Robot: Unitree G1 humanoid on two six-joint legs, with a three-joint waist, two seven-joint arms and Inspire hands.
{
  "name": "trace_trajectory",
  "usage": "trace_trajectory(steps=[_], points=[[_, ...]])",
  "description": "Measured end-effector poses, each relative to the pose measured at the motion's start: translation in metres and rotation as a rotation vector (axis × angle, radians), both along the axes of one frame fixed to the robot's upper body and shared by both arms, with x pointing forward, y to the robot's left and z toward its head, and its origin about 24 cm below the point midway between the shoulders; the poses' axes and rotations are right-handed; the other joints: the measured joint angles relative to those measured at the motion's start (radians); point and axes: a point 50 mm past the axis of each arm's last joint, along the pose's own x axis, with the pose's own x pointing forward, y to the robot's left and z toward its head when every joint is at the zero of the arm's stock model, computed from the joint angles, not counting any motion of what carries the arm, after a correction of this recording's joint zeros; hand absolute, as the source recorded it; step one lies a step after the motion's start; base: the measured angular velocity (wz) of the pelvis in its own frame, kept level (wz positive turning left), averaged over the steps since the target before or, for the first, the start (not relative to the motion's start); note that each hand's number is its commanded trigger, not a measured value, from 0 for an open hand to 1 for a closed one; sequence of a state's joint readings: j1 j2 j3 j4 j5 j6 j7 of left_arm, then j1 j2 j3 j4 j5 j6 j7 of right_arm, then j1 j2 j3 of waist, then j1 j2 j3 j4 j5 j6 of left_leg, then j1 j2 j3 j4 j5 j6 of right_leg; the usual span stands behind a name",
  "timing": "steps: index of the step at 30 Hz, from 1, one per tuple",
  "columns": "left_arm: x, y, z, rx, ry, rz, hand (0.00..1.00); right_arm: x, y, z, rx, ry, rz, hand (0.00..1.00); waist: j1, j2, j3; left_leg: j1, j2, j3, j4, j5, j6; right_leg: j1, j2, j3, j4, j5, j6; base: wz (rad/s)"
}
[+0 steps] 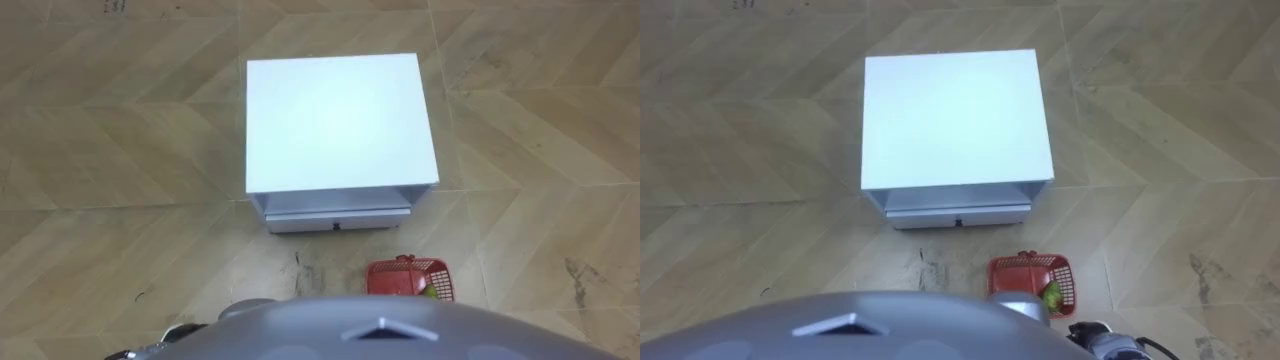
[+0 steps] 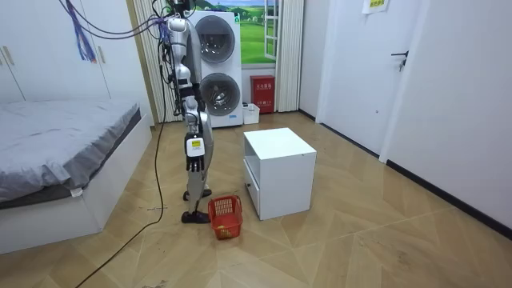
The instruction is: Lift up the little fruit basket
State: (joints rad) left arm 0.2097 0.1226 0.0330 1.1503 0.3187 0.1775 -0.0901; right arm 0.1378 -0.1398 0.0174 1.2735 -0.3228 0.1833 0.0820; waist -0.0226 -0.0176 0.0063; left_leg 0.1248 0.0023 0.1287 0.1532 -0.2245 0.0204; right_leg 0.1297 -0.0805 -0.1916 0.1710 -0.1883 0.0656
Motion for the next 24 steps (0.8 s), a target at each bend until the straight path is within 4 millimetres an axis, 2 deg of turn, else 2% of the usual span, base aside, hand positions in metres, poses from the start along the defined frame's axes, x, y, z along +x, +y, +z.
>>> trace_trajectory(steps=[24], points=[[0.0032,0.0048,0.0011,0.079,-0.041,-0.028,0.0,0.0035,-0.0022,0.0004,-0.048,-0.044,0.011,0.0,0.001,0.001,0.0001,0.003,0.0,0.0,0.0,0.0,0.0,0.004,0.0,0.0,0.002,0.0,0.0,0.0]])
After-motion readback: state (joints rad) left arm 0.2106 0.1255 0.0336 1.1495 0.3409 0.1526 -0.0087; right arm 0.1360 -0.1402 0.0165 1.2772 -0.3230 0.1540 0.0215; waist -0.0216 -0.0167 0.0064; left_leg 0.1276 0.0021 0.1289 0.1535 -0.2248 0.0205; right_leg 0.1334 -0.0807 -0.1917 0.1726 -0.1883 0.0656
